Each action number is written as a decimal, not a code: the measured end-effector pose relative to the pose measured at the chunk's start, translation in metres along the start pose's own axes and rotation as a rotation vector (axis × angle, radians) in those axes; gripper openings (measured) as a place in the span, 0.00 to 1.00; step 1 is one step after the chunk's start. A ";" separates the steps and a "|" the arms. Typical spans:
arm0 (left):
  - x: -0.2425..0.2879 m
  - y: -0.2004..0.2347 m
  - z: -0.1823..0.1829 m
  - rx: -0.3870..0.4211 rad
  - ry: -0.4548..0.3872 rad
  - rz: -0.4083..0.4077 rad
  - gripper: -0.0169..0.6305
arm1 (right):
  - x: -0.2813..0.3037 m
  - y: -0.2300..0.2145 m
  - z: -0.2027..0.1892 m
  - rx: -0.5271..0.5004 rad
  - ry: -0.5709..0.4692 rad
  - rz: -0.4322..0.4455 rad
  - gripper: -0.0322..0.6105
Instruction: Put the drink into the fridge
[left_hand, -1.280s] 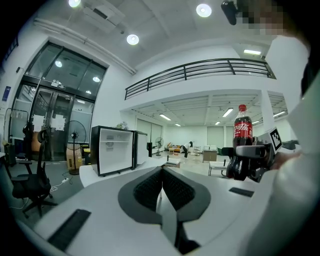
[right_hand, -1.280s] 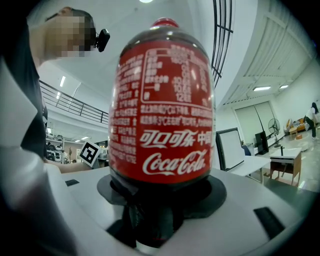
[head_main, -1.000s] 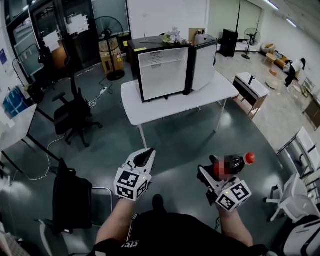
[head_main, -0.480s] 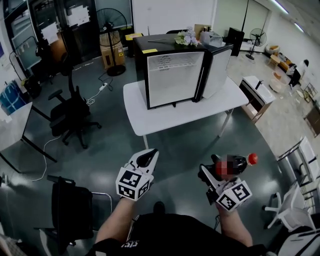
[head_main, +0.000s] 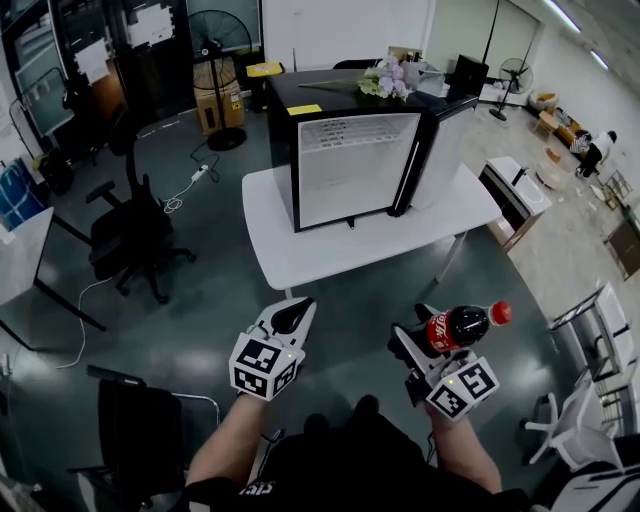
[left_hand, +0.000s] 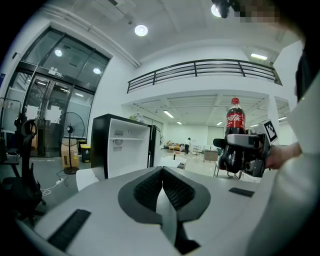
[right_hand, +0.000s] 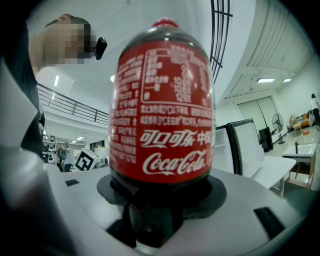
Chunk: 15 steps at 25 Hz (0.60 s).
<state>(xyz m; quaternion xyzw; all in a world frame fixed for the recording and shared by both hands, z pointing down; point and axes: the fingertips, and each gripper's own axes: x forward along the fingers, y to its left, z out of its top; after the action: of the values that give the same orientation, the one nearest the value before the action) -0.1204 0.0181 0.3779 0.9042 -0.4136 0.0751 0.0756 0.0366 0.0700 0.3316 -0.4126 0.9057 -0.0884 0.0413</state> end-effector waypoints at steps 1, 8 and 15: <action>0.007 0.004 -0.001 -0.001 0.007 0.002 0.05 | 0.006 -0.007 0.001 0.003 -0.001 0.004 0.47; 0.088 0.043 0.004 -0.041 0.022 0.064 0.05 | 0.067 -0.091 -0.003 0.003 0.019 0.069 0.47; 0.202 0.069 0.031 -0.048 0.033 0.098 0.05 | 0.125 -0.197 0.003 -0.042 0.072 0.136 0.47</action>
<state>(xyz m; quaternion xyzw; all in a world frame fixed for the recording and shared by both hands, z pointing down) -0.0394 -0.1815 0.3925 0.8793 -0.4579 0.0838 0.1006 0.1007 -0.1514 0.3663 -0.3475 0.9342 -0.0810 0.0059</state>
